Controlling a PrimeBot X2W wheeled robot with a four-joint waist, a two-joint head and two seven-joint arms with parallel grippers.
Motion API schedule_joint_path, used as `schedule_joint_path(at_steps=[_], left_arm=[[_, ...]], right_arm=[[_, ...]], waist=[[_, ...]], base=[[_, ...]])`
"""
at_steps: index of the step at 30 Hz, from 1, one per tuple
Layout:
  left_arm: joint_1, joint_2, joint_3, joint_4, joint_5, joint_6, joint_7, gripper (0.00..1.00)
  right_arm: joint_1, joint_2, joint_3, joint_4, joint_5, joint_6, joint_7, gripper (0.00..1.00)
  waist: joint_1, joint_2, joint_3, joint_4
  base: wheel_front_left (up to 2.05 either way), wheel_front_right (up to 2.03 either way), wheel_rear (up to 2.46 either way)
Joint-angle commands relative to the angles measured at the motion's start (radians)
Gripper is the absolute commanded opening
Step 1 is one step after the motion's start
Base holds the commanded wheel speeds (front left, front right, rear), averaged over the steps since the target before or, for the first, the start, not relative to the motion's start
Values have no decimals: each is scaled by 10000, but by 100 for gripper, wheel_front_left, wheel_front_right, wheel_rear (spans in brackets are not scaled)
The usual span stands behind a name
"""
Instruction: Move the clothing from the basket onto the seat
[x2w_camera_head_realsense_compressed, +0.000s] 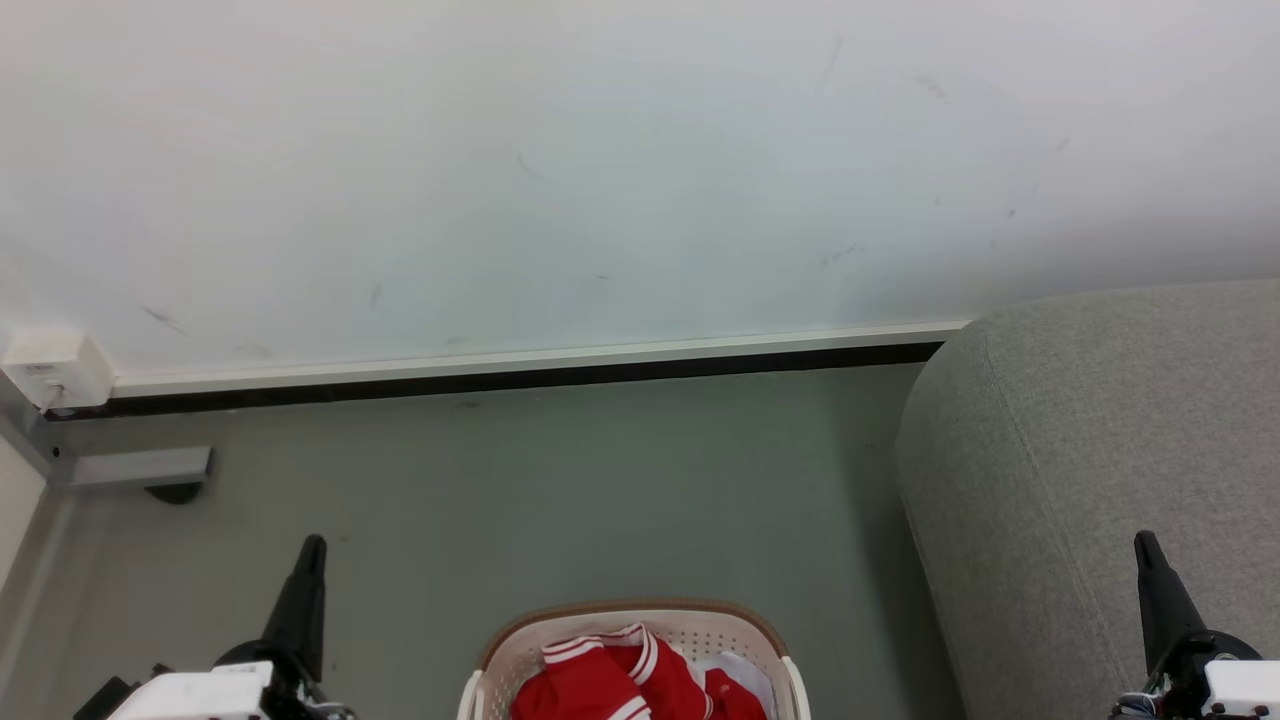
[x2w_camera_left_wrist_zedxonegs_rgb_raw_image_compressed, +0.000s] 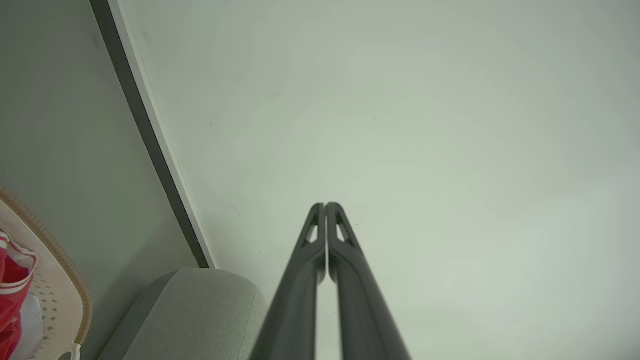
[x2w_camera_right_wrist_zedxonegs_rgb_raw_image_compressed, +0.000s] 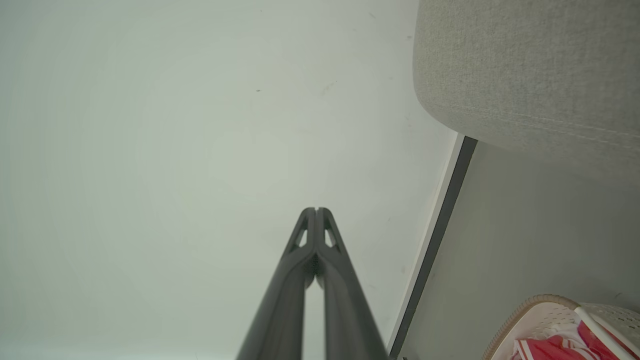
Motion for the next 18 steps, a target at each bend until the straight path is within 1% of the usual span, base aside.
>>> schedule_joint_path(at_steps=[1,18], left_arm=[[-90,72,11,-32,-144,-21,32,0],[-90,72,11,-32,-144,-21,32,0]], right_arm=[[-114,-66,-36,-52,9,-23,22,0],[-114,-66,-36,-52,9,-23,23,0]], waist=[[0,-1,0,0],[0,-1,0,0]], base=[[0,0,0],[0,0,0]])
